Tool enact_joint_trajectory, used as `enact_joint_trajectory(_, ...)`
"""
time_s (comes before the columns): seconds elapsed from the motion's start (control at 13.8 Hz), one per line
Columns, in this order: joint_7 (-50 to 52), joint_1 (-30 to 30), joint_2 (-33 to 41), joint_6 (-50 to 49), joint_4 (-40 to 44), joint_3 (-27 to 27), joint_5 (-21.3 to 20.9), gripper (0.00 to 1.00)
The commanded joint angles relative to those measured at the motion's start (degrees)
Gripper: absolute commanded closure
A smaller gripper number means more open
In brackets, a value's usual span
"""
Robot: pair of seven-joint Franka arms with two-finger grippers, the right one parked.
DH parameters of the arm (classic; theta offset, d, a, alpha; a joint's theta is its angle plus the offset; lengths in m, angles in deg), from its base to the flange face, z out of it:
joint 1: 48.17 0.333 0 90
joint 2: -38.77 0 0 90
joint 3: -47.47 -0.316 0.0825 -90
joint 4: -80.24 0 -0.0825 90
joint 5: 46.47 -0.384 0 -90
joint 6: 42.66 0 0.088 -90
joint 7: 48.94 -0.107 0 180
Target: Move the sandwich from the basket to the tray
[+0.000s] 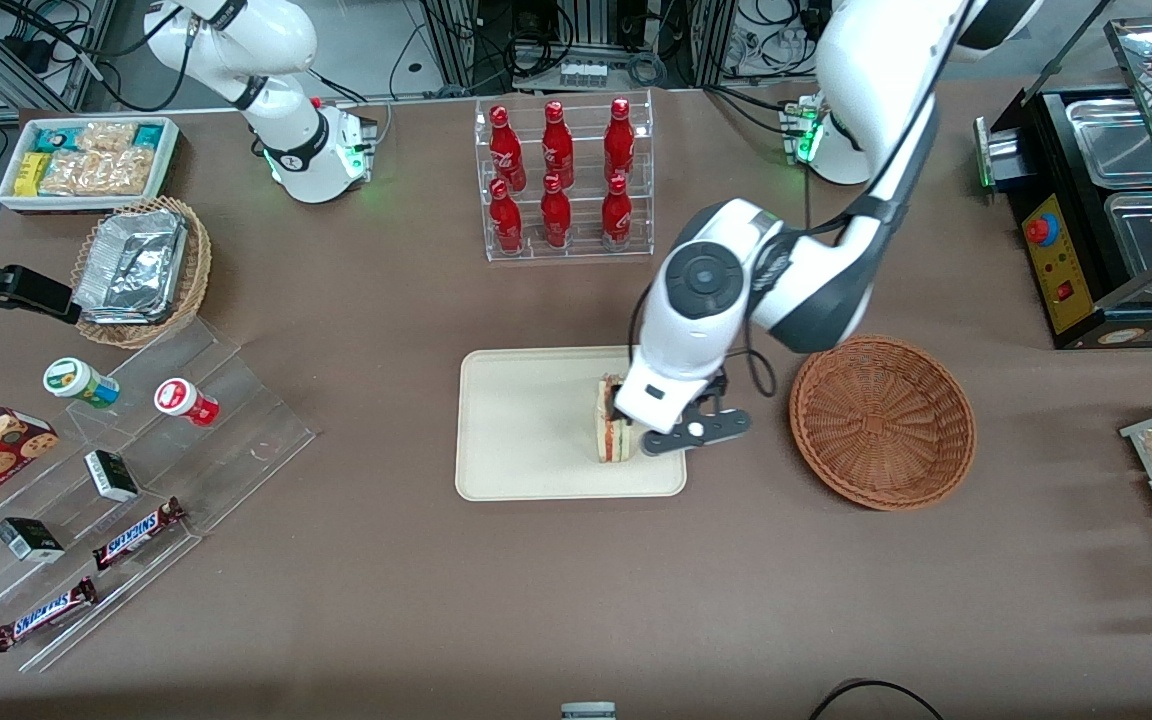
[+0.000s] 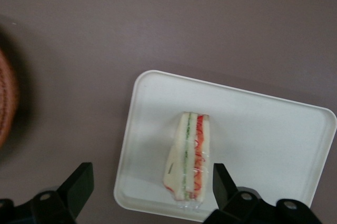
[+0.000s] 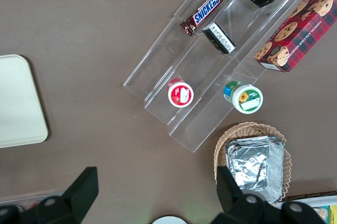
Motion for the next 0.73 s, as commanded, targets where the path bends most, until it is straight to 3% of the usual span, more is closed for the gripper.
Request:
enact_joint_trajectory(0.0,-10.3,3.4,3.8,-7.1,-0.7,0.1,0.3,0.00)
enact_joint_trajectory(0.15,-18.7,5.7,6.6,-11.6,-1.0,0.0,0.5,0.00)
enact_joint_trajectory(0.44,-23.2,14.3,10.3,-16.9,-1.4,0.1,3.1,0.00)
enact_joint_trajectory(0.65,-32.4,20.5,13.9,-22.8,-1.4,0.2,3.9,0.00)
